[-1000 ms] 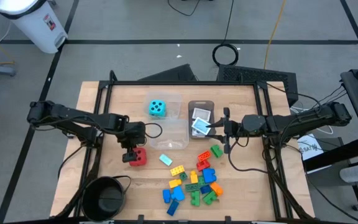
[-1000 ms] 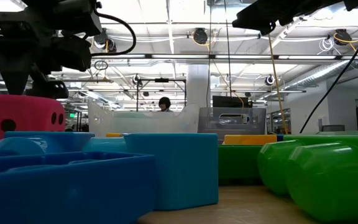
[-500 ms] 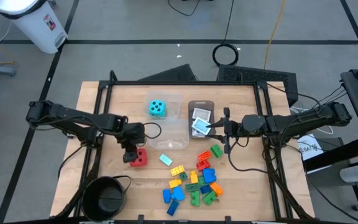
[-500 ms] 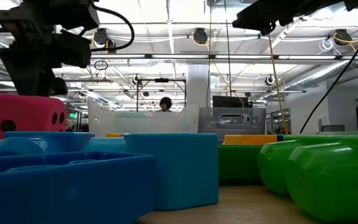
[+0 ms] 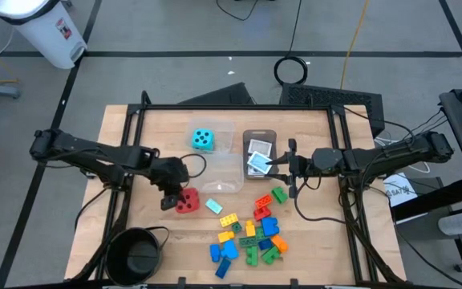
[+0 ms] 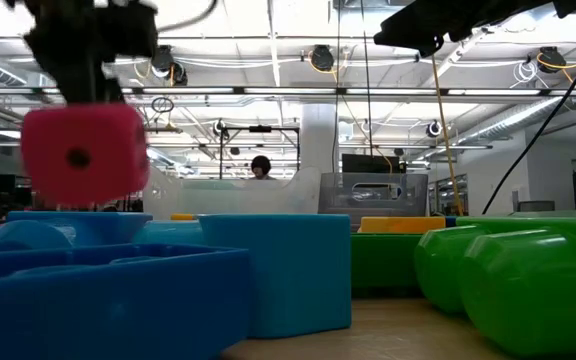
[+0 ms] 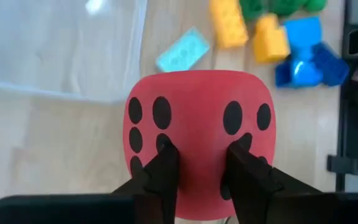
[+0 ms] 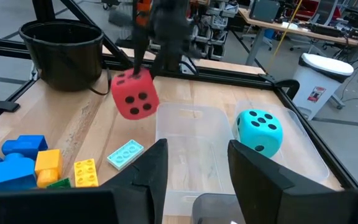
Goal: Pick & Place Toys
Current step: Put the red dice into the top transparent bin
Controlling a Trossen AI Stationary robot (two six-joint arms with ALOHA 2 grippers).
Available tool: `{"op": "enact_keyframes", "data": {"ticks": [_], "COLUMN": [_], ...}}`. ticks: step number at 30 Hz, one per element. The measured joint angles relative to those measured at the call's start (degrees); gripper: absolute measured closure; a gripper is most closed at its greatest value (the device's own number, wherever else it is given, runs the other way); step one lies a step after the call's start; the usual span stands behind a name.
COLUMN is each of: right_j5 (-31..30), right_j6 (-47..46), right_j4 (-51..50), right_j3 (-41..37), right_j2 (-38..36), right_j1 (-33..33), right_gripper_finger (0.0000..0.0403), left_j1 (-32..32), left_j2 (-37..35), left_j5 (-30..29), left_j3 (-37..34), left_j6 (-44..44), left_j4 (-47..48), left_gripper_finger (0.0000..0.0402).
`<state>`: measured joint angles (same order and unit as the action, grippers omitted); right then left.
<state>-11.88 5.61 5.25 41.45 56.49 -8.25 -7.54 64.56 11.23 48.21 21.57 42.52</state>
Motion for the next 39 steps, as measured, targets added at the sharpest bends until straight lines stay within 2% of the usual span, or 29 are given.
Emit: {"op": "enact_keyframes", "data": {"ticks": [7,11,14,18,23,31,39], "right_j5": [0.0,0.0,0.0,0.0,0.0,0.0,0.0], "right_j6": [-0.4,-0.5,-0.5,-0.9,-1.9,-1.9,-1.9], "right_j4": [0.0,-0.2,-0.3,-0.4,-1.8,-2.5,-3.4], "right_j3": [0.0,0.0,0.0,0.0,0.0,0.0,0.0], "right_j2": [0.0,0.0,0.0,0.0,0.0,0.0,0.0], "right_j1": [0.0,-0.1,-0.1,-0.1,-0.1,-0.1,-0.1], "right_gripper_finger": [0.0264,0.0264,0.0264,0.0264,0.0264,0.0264,0.0264], "left_j1": [-0.8,-0.3,1.6,6.3,11.8,18.4,23.2], "left_j2": [-3.1,-3.3,-2.5,0.6,7.1,17.0,20.6], "left_j5": [-10.9,-22.2,-28.7,-29.5,-32.4,-29.2,-27.6], "left_j3": [9.1,13.9,14.8,14.5,14.4,14.4,14.4], "left_j6": [-7.3,-16.9,-26.4,-35.6,-43.3,-43.9,-42.4], "left_j4": [0.1,0.5,-5.0,-12.5,-14.1,-19.5,-19.5], "left_gripper_finger": [0.0313,0.0315,0.0319,0.0322,0.0323,0.033,0.0331]}}
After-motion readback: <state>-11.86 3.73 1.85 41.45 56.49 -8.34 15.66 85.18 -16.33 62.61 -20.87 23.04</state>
